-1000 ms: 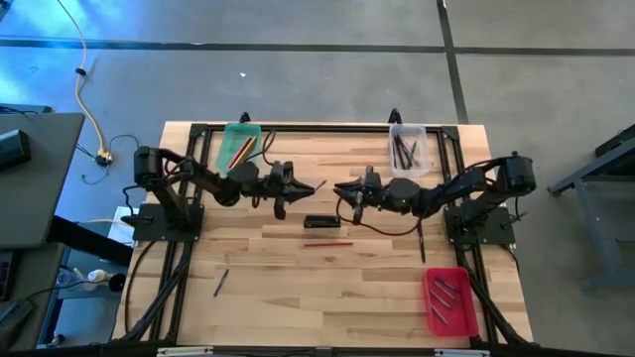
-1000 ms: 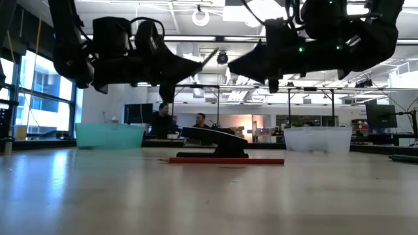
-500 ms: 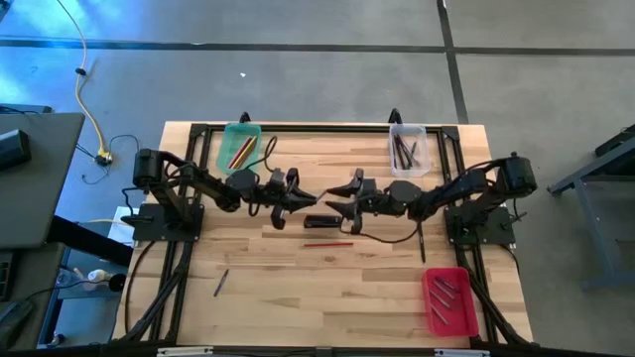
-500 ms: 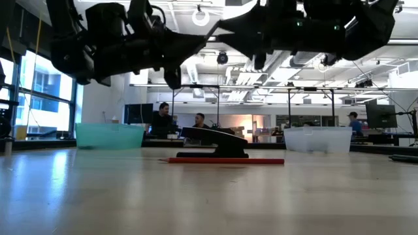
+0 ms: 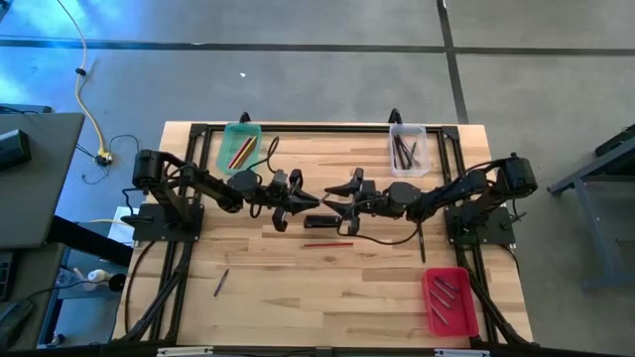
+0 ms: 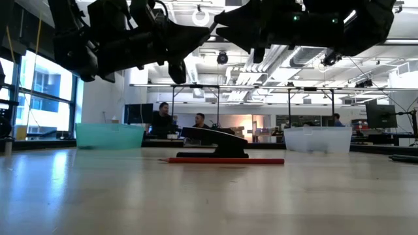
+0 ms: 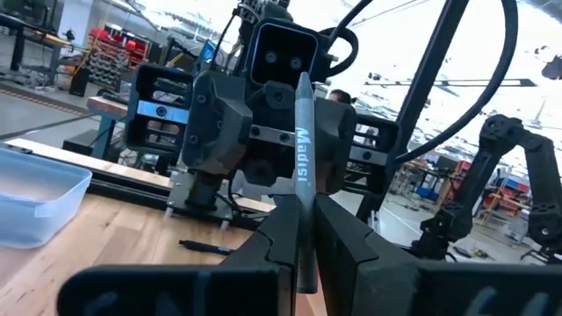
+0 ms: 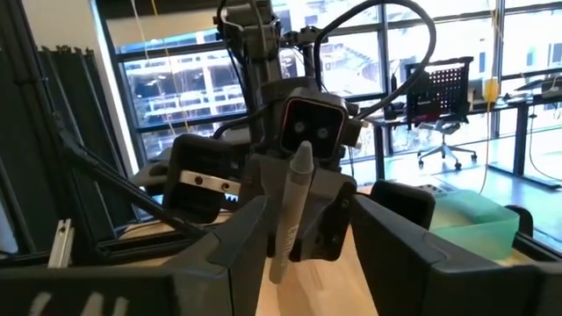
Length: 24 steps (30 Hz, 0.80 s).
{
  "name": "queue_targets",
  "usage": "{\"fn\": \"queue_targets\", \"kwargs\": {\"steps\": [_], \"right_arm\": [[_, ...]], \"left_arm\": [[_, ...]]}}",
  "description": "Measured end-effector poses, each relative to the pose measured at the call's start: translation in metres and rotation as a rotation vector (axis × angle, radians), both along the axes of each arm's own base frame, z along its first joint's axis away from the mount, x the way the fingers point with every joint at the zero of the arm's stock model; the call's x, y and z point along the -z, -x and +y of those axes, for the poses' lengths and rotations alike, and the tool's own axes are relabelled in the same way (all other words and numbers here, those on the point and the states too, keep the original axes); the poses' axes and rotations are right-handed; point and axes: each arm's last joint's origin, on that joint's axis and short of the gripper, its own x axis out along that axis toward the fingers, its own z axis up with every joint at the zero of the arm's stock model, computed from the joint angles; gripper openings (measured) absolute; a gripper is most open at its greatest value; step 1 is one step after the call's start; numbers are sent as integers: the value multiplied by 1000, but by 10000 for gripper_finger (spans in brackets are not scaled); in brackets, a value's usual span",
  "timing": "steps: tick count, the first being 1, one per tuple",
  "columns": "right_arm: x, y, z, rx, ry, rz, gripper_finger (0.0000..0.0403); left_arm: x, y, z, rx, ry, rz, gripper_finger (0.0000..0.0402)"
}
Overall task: Sort crayons/erasers/pens/pencils in bins
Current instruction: Put the gray crayon into the red bin
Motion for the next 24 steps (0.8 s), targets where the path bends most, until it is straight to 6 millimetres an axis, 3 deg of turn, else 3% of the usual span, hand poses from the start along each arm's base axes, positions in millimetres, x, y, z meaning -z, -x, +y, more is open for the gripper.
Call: {"fn": "queue_targets", "kwargs": {"steps": [6,20,24], "right_arm": [[-2,-1,0,3,17,-8,138],[-13,-15,1,5,46,48,18],[-13,-15,1,7,50,53,8]], "left_arm": [[0,0,0,0,0,0,12],[1,0,0,-2,-2,8,12],[2,0,1,-3,1,19,20]]}}
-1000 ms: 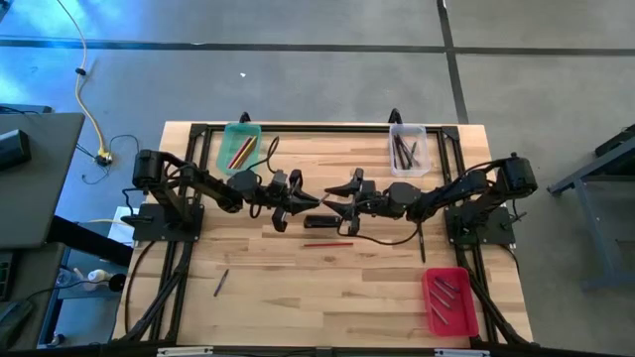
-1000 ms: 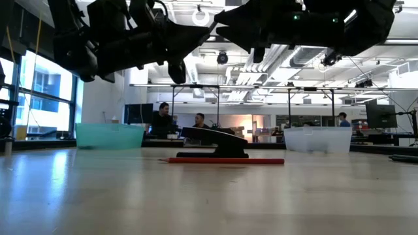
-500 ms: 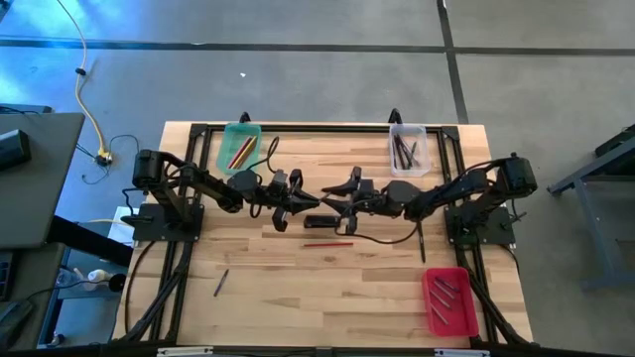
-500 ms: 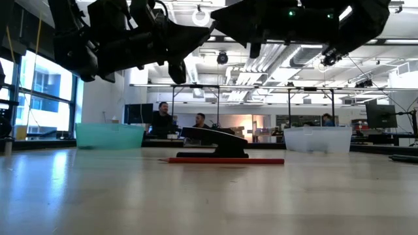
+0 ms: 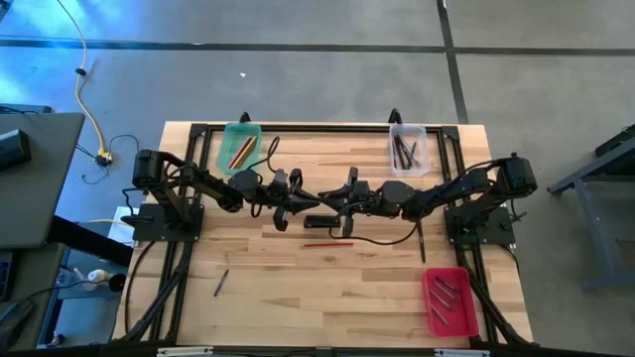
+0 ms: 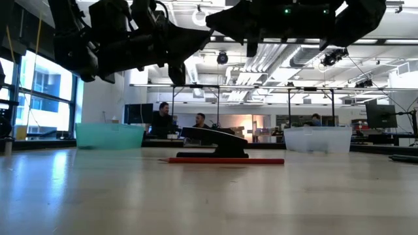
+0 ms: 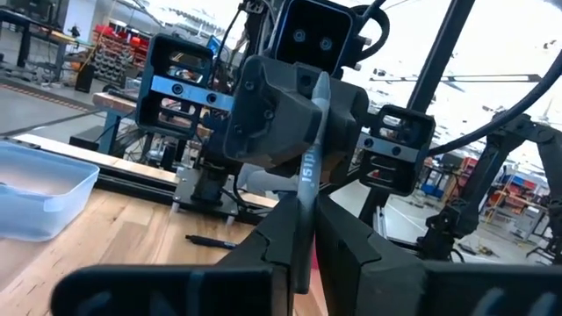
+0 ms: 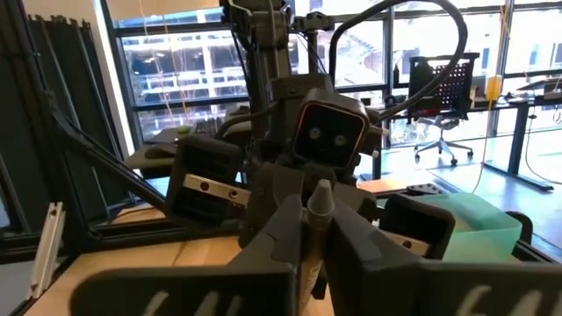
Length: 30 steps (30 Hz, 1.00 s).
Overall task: Sort crayons/erasers/pens/pencils in bins
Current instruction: Put the gray crayon into the red bin
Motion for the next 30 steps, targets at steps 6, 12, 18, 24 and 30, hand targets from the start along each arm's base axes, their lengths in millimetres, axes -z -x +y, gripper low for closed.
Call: {"fn": "queue_targets", "kwargs": {"steps": [6,12,18,24,30], "right_arm": [[1,0,-1,15,12,15,19],[3,0,-2,45,31,37,14],[-5,5,-7,67,39,58,13],[-38,32,-29,342,77,257,12],[-76,68,-66,691,16,616,12]], "left_arm": [[6,-1,3,-39,-27,57,50],[13,1,4,-163,-135,215,88],[0,11,-5,-201,-239,354,115],[-9,29,-30,-207,-350,549,101],[-2,43,-58,-231,-416,536,55]]}}
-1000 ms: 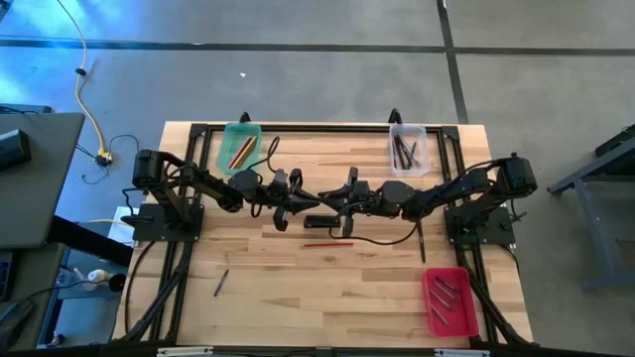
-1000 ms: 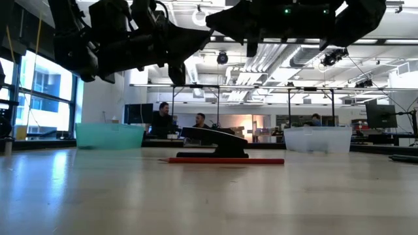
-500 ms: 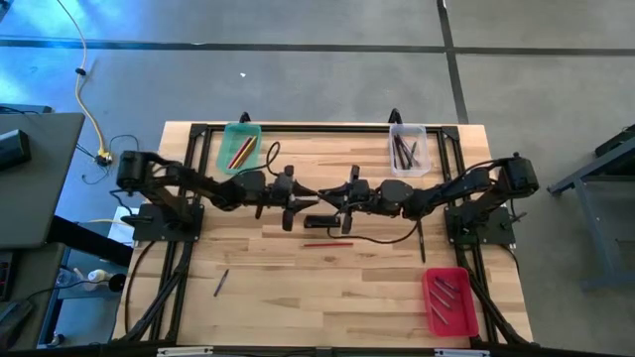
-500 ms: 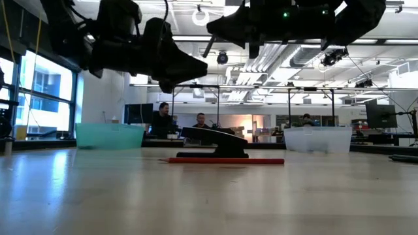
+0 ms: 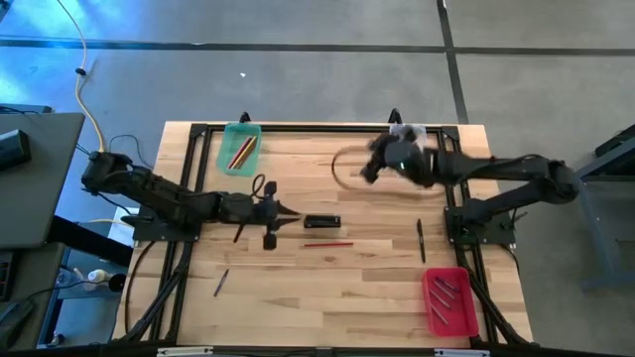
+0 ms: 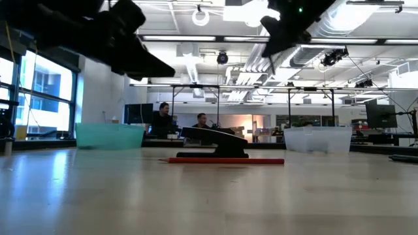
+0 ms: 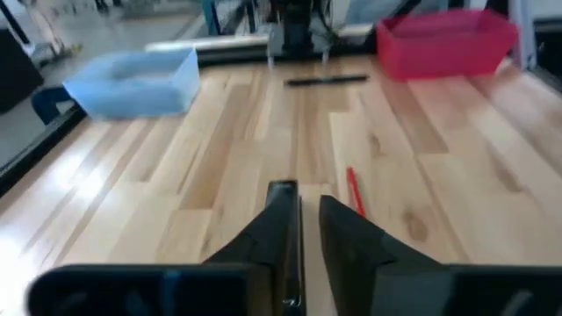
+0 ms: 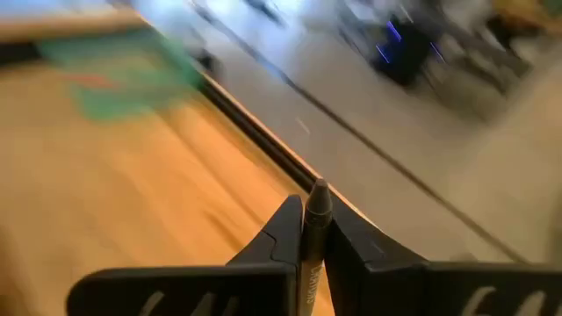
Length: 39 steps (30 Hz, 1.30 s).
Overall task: Sort crayons/erasers/pens/pencils in bins
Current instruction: Put the gray crayon into the red bin
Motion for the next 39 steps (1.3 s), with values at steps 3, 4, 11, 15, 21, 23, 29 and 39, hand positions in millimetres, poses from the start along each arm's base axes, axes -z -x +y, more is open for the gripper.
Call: {"fn": "queue_targets", "kwargs": {"steps": [3,4,11,15,21,23,29,39], "right_arm": [[-8,15,-27,155,-71,121,12],[-8,18,-36,203,-85,148,12],[31,37,-99,375,-262,287,12],[62,44,-124,446,-343,371,12],[92,53,-149,523,-435,454,12],[96,53,-151,523,-447,460,12],[86,59,-140,453,-560,453,12],[63,80,-104,368,-744,529,12]], "left_arm": [[7,8,-4,12,12,-63,25],[10,11,-4,19,20,-74,15],[25,27,-5,16,80,-109,8],[28,30,-6,25,81,-100,3],[28,30,-8,32,91,-100,1],[28,30,-10,39,91,-100,0],[28,30,-11,39,102,-102,0],[28,31,-3,-68,85,-109,0]]}}
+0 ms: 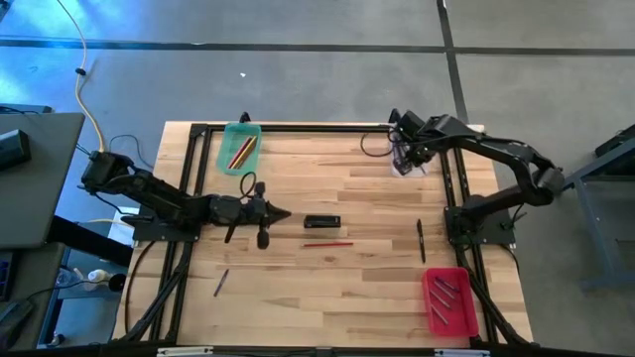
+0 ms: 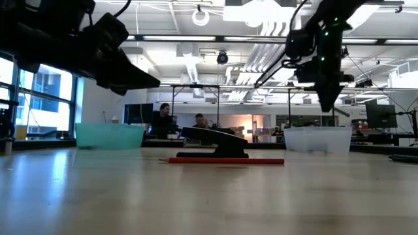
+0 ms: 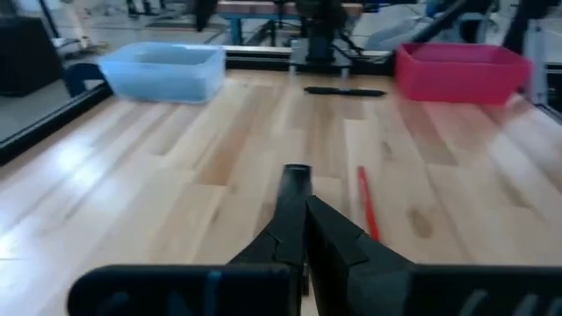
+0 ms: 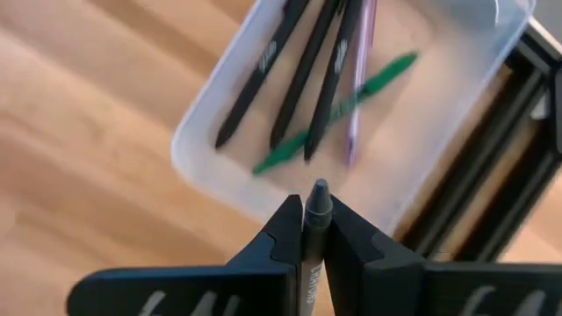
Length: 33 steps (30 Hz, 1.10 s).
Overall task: Sort crayons/erasers/pens/pencils in bins
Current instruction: Put the gray crayon into the red bin
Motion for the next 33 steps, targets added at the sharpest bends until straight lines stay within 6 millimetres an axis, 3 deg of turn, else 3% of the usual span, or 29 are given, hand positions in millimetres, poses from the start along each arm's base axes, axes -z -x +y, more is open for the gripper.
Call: {"fn": "queue_targets", "kwargs": {"steps": [9,16,22,28,33], "right_arm": [[-19,5,35,-59,-24,-12,12],[-24,0,78,-75,-200,-46,12],[-32,0,134,-33,-289,-62,12],[-36,8,206,-22,-329,-74,12],[-18,23,262,-40,-382,-99,12]], "left_arm": [[0,3,19,-254,-77,11,0],[-1,6,39,-352,-78,14,0],[0,7,50,-340,-61,14,0],[0,7,52,-276,-81,28,0],[1,6,49,-187,-59,31,0]]}}
